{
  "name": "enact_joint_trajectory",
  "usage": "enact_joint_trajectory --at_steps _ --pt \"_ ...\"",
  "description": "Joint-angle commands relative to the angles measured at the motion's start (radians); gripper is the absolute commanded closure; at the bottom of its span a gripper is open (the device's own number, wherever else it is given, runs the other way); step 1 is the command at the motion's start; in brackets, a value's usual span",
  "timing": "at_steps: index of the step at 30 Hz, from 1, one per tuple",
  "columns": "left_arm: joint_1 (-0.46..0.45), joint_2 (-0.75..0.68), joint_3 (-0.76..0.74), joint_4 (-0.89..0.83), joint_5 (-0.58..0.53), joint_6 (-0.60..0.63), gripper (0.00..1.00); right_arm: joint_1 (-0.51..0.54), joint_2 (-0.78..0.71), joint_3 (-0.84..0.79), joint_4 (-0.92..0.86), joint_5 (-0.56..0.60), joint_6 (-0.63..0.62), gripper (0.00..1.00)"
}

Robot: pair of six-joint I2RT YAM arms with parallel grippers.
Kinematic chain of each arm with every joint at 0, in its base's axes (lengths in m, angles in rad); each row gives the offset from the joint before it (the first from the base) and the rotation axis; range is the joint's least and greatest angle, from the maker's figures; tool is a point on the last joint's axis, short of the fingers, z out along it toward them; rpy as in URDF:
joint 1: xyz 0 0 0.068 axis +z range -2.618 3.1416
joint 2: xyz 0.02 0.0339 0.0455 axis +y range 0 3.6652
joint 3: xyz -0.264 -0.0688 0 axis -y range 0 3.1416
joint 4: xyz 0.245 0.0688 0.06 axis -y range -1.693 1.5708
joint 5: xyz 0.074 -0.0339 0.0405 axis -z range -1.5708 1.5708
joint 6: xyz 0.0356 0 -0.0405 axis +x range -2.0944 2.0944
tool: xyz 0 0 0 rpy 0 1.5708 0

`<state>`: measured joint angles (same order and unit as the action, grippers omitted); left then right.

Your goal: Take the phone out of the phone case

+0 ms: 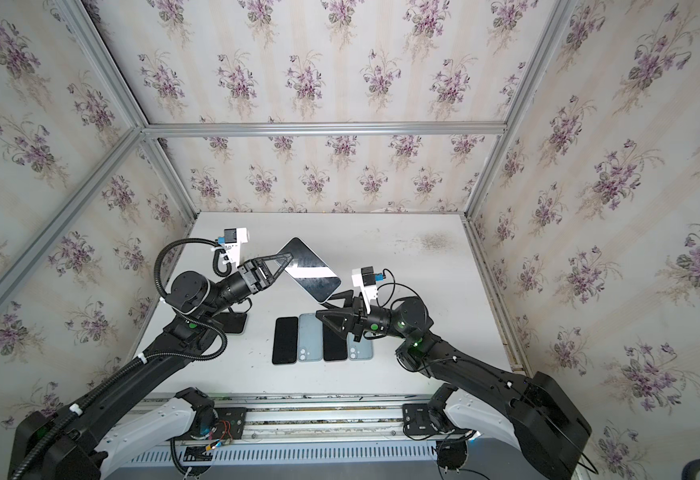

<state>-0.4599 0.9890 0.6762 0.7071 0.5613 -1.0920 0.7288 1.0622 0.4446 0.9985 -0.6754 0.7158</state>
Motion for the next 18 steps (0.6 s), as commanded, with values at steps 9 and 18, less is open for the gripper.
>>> enact_joint_trajectory --at_steps 9,18 --pt "-0.001 -0.007 -0.009 0.103 0.004 -0.009 1.0 -0.005 0.036 0.017 0.125 -0.01 0.053 0.62" --pt "-0.003 -0.007 -0.012 0.117 0.025 -0.005 1.0 -0.012 0.055 0.023 0.156 -0.021 0.062 0.82"
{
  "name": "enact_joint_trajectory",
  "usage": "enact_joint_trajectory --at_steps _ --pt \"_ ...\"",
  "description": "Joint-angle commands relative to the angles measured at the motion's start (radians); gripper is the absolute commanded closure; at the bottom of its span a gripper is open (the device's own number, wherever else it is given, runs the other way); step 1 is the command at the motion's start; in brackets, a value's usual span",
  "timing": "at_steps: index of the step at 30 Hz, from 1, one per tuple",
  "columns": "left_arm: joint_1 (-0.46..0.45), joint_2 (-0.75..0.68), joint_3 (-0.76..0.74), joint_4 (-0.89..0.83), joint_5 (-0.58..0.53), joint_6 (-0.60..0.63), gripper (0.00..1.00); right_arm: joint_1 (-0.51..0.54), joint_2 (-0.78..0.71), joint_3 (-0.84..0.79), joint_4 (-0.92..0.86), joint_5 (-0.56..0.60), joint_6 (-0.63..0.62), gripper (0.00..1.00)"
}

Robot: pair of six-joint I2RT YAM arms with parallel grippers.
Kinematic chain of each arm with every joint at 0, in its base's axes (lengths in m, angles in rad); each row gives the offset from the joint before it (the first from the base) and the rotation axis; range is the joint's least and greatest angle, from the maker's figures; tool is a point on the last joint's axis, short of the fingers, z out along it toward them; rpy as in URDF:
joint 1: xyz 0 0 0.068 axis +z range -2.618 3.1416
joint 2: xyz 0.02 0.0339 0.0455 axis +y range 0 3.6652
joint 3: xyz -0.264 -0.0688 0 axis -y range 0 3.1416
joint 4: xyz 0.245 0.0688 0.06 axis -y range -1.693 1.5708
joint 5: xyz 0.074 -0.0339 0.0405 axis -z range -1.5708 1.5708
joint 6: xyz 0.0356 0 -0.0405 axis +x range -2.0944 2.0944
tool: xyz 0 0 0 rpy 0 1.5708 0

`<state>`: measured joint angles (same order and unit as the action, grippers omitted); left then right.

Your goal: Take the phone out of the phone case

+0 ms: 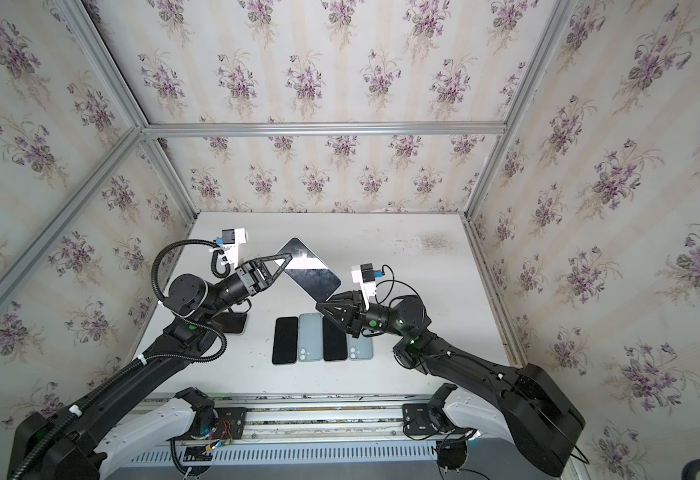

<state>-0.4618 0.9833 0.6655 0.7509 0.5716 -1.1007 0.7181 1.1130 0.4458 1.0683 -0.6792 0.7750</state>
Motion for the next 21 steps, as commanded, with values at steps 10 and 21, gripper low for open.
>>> enact_joint_trajectory --at_steps 10,21 --pt "-0.006 -0.009 0.009 0.052 0.032 -0.006 1.0 -0.006 0.029 -0.004 0.097 -0.021 -0.074 1.0" --pt "-0.026 0.015 0.125 -0.216 0.134 -0.05 1.0 -0.004 -0.154 0.032 -0.453 0.366 -0.756 1.0"
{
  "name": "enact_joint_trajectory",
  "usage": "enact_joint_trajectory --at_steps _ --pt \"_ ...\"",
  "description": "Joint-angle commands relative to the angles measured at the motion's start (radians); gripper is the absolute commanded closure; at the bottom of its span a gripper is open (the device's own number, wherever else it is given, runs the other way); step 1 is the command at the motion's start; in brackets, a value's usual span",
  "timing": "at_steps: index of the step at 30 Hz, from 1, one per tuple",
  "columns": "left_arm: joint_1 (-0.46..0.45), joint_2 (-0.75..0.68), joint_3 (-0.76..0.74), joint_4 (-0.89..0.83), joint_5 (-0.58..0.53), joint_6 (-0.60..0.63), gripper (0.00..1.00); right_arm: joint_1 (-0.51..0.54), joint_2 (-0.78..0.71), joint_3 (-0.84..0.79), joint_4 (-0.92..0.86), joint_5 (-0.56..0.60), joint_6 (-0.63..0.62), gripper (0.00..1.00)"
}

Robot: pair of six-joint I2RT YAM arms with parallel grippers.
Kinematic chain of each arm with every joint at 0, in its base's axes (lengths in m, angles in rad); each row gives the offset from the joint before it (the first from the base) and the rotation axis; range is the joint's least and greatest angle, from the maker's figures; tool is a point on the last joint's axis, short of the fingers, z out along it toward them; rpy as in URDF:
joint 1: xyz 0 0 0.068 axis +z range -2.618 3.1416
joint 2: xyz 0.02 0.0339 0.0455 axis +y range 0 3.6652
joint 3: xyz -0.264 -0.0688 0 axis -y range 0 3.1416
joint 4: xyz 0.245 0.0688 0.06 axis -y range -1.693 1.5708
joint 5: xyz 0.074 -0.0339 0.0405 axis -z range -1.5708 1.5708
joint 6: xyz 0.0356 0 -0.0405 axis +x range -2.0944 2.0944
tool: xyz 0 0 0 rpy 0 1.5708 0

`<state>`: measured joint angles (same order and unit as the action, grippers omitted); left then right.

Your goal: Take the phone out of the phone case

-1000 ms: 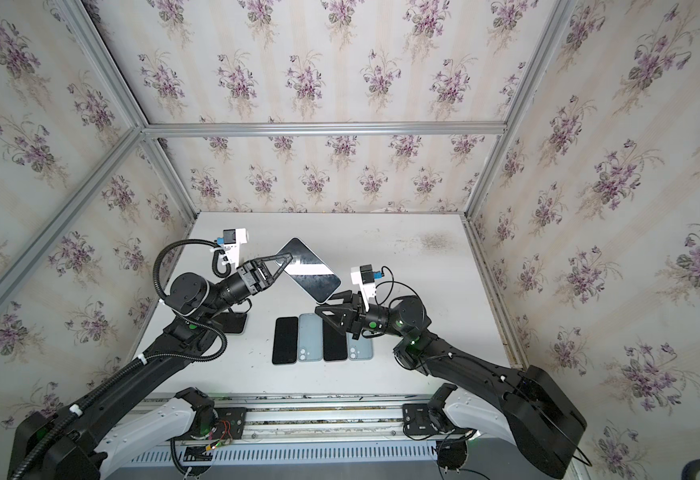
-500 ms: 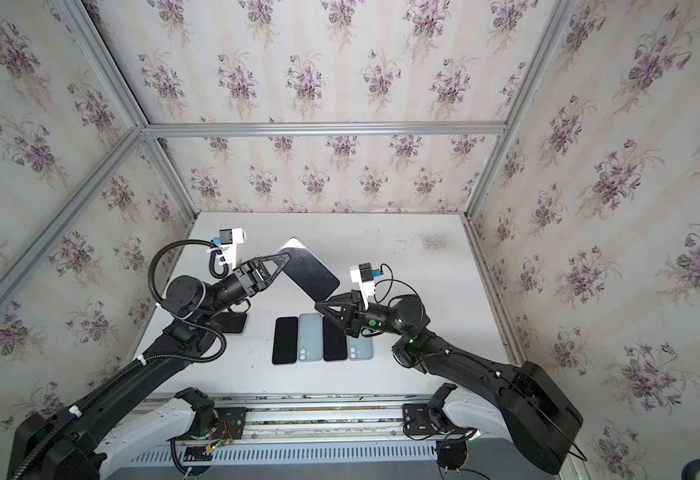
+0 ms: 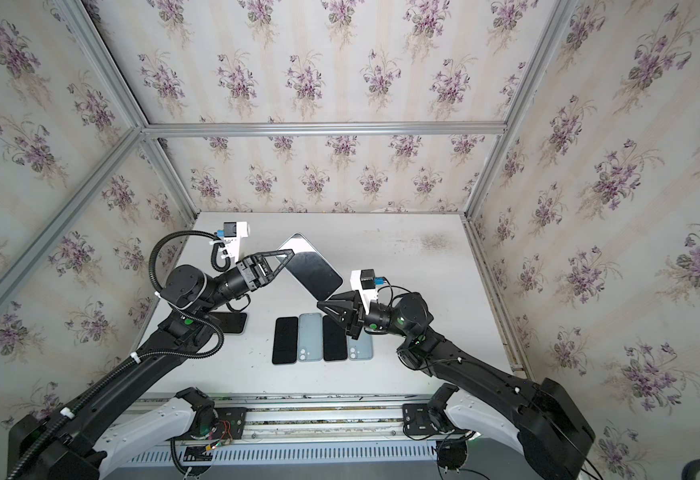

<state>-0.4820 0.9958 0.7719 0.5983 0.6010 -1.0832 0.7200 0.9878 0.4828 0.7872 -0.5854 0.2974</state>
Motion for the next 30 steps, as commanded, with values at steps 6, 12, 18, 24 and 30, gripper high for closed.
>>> enact_joint_trajectory --at_steps 6,12,18,24,30 --pt "0.001 0.012 0.074 -0.167 0.109 0.005 1.0 -0.005 -0.172 -0.117 -0.192 0.432 -0.332 0.66" --pt "0.008 0.008 0.221 -0.432 0.176 0.325 1.0 -0.056 -0.37 -0.124 -0.414 0.383 -0.29 0.32" --pt "0.01 0.029 0.38 -0.769 0.259 0.746 1.0 -0.11 -0.381 0.009 -0.611 0.101 -0.286 0.3" --pt "0.01 0.011 0.424 -0.875 0.297 0.954 1.0 -0.11 -0.275 0.065 -0.595 -0.123 -0.259 0.36" --pt "0.008 0.017 0.428 -0.877 0.373 1.021 1.0 -0.108 -0.203 0.082 -0.533 -0.23 -0.236 0.41"
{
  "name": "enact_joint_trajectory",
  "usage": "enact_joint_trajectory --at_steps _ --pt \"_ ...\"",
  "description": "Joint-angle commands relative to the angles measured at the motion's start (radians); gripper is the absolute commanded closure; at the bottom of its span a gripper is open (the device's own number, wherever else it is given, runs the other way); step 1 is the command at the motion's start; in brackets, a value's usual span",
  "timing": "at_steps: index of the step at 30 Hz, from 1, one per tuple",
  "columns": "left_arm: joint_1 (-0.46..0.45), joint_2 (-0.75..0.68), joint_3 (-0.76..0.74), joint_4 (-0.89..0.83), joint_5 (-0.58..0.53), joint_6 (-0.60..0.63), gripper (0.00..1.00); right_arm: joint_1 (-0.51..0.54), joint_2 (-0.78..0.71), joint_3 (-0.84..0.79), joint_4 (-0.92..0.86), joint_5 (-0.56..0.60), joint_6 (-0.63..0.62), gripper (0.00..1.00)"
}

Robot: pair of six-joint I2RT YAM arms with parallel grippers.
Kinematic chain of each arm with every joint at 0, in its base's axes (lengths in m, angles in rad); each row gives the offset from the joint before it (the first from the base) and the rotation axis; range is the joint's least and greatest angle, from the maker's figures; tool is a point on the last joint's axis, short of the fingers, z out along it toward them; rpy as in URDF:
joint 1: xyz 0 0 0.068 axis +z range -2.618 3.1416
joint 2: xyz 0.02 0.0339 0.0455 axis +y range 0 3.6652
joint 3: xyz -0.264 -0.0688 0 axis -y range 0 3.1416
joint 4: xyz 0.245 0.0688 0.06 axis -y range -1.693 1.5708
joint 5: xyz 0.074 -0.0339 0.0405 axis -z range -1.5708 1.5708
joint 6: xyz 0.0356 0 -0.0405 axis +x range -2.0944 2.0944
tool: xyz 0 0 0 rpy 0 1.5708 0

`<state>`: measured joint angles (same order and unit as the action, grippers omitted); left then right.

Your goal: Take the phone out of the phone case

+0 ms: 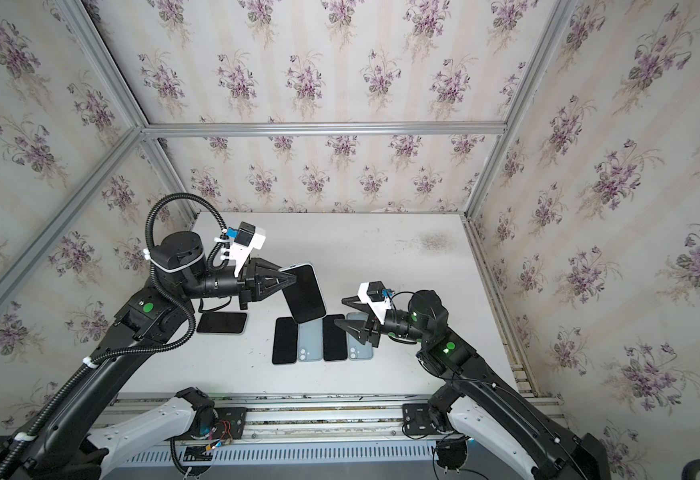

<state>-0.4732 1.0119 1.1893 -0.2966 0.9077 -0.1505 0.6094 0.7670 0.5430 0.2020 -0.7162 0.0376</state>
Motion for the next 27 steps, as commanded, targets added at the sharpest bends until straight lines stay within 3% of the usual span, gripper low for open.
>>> enact_joint_trajectory --at_steps 1,27 --pt "0.0 0.003 0.01 0.017 0.075 0.096 1.0 0.002 0.029 0.032 0.05 -0.105 0.023 0.42" --pt "-0.02 0.016 -0.002 0.017 0.081 0.123 1.0 0.047 0.174 0.1 0.087 -0.19 0.034 0.57"
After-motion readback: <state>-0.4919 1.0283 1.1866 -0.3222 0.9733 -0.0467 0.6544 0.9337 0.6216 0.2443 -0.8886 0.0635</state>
